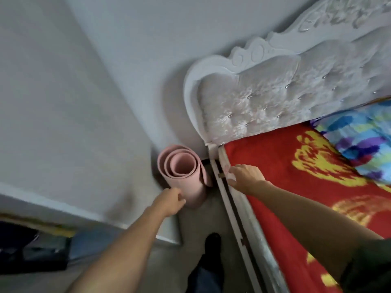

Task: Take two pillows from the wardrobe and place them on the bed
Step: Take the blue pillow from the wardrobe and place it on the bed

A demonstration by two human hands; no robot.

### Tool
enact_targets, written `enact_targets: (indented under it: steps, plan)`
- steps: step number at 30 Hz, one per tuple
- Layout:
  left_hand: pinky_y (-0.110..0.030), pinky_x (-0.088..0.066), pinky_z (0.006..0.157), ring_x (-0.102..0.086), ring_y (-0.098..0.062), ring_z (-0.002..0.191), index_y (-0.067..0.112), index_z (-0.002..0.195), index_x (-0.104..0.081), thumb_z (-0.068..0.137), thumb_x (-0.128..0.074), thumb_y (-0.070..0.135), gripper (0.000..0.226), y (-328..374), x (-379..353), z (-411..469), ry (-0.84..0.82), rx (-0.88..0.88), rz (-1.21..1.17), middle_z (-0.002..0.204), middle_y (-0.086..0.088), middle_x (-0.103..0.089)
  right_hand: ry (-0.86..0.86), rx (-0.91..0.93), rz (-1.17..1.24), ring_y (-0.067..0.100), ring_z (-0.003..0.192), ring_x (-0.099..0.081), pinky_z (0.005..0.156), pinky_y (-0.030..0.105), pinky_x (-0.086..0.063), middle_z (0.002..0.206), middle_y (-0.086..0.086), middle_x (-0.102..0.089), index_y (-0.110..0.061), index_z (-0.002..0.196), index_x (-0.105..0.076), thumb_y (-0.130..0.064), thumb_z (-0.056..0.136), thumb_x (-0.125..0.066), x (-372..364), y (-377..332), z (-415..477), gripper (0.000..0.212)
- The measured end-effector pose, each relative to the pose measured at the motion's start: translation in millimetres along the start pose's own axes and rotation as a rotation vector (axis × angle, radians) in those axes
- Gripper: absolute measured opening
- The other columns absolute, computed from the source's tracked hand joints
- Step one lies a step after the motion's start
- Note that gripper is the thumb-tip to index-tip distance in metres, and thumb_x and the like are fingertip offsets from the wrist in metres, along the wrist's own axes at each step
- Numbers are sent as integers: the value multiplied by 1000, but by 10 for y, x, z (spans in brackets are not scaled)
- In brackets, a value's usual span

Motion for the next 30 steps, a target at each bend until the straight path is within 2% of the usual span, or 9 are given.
enact_targets:
  steps: [3,6,7,11,15,20,23,26,30]
  plan:
    - [-35,-50,85,-63,-30,98,13,101,-64,84,-59,28,24,-547,-264,-749,-50,153,-77,103,-14,-69,-108,146,-51,32,103,-61,82,40,-49,116,9,-64,-18,110,-60,-44,86,-52,-256,-646,-315,37]
    - [-35,-50,78,-64,-29,92,15,79,-63,81,-58,28,15,-1107,-301,-1427,7,275,-174,89,-12,-68,-167,285,-99,32,102,-61,81,40,-49,114,9,-64,-17,107,-61,-45,87,-50,-408,-1295,-513,36]
    - [-35,-50,78,-64,-29,91,14,78,-63,82,-58,29,16,-1306,-287,-1652,43,312,-202,89,-12,-68,-172,321,-113,32,100,-62,80,39,-49,113,9,-65,-18,105,-62,-46,86,-50,-445,-1532,-563,36]
    - [-35,-48,83,-61,-27,96,10,94,-63,85,-59,30,22,-2079,-326,-2500,155,470,-283,100,-12,-66,-199,487,-155,33,98,-62,77,37,-49,110,10,-66,-19,102,-62,-44,86,-49,-639,-2541,-793,32]
    - [-33,-48,90,-59,-26,105,13,108,-62,85,-57,32,30,-2801,-440,-3110,173,573,-314,114,-11,-65,-231,592,-177,31,100,-63,81,37,-50,113,8,-66,-22,109,-61,-44,87,-48,-956,-3500,-963,33]
    - [-33,-44,98,-54,-26,116,13,115,-60,87,-56,30,33,-3811,-506,-3565,162,578,-292,125,-10,-59,-266,536,-214,27,101,-63,80,35,-50,113,5,-67,-26,106,-62,-39,87,-44,-1481,-4545,-979,29]
    - [-34,-46,97,-56,-28,113,16,117,-58,86,-56,32,35,-4494,-513,-3722,121,580,-291,125,-12,-59,-274,441,-199,27,104,-62,82,36,-50,116,4,-66,-25,113,-58,-41,87,-46,-1891,-5043,-990,33]
    - [-33,-49,91,-61,-30,103,18,116,-58,86,-55,33,34,-5121,-503,-3735,67,549,-260,122,-11,-59,-318,344,-155,29,107,-59,87,38,-50,120,7,-63,-21,118,-56,-44,88,-48,-2360,-5417,-1021,39]
    - [-34,-46,95,-57,-28,111,19,117,-57,87,-55,33,33,-5749,-545,-3553,-4,535,-200,122,-12,-59,-346,248,-111,30,106,-59,86,40,-51,121,7,-63,-20,120,-55,-43,89,-48,-2808,-5769,-986,39]
Point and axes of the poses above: each hand's wrist, its own z-axis towards the middle knuckle, its own x-axis out of the back of the hand, y = z × x, the point moved 3 cm from there along z, towards the middle knuckle
